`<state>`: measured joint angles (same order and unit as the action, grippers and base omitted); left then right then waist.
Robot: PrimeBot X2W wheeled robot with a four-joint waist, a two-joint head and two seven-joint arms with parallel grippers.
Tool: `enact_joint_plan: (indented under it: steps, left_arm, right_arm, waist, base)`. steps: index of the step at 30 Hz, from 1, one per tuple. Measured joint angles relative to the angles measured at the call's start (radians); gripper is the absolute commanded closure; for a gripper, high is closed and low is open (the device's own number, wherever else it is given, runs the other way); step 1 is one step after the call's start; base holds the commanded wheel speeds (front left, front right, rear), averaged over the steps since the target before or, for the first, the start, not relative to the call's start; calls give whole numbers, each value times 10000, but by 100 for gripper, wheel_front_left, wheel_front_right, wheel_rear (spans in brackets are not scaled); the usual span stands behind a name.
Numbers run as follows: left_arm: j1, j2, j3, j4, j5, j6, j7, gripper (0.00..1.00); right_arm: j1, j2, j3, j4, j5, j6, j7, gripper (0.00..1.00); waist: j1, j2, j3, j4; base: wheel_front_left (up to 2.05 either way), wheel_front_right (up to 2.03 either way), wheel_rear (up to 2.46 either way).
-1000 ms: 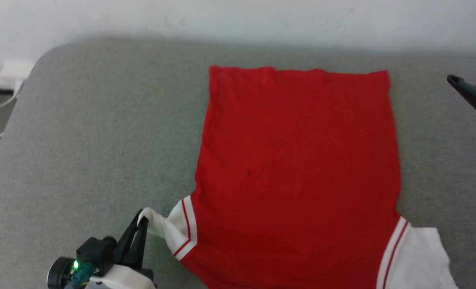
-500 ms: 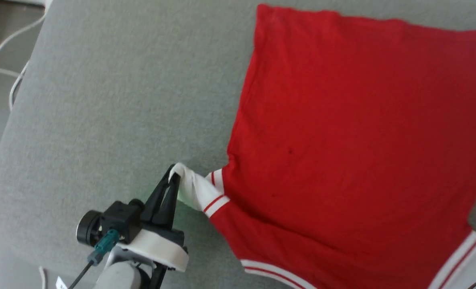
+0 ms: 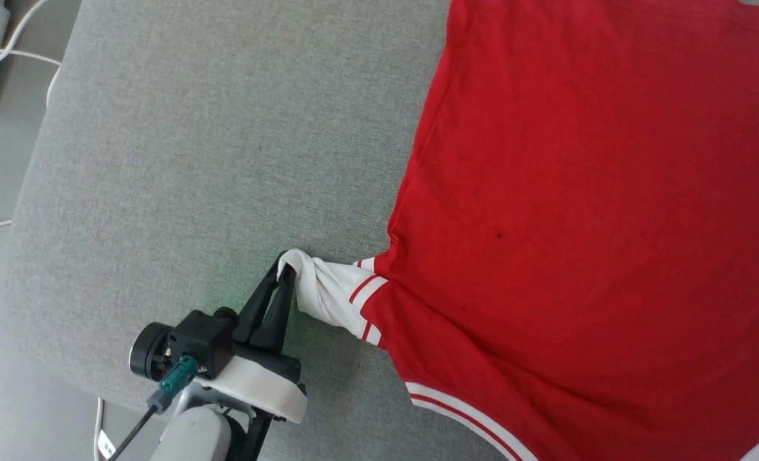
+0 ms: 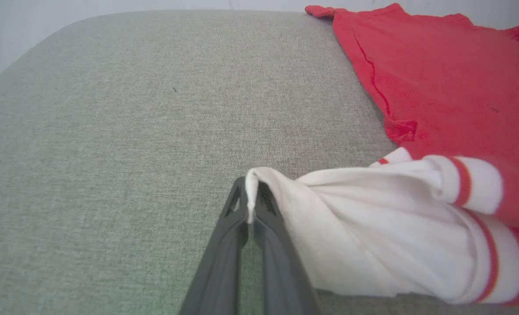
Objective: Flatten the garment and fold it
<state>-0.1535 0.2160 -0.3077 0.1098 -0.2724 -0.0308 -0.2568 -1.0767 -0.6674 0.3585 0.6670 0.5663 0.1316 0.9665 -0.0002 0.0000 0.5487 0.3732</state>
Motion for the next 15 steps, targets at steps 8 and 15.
enact_joint_plan:
  steps: [8,15]
  left_arm:
    - [175,-13,408,217,194,-40,0,100]
    - [1038,127,782,370,267,-23,0,100]
  right_arm:
    - [225,376,353,328,255,-4,-740,100]
    - [607,447,882,-58,1129,-2,-1588,100]
  waist:
    - [4,0,-595,-239]
    - [3,0,-1630,-628]
  base:
    - [0,0,0]
    - [0,0,0]
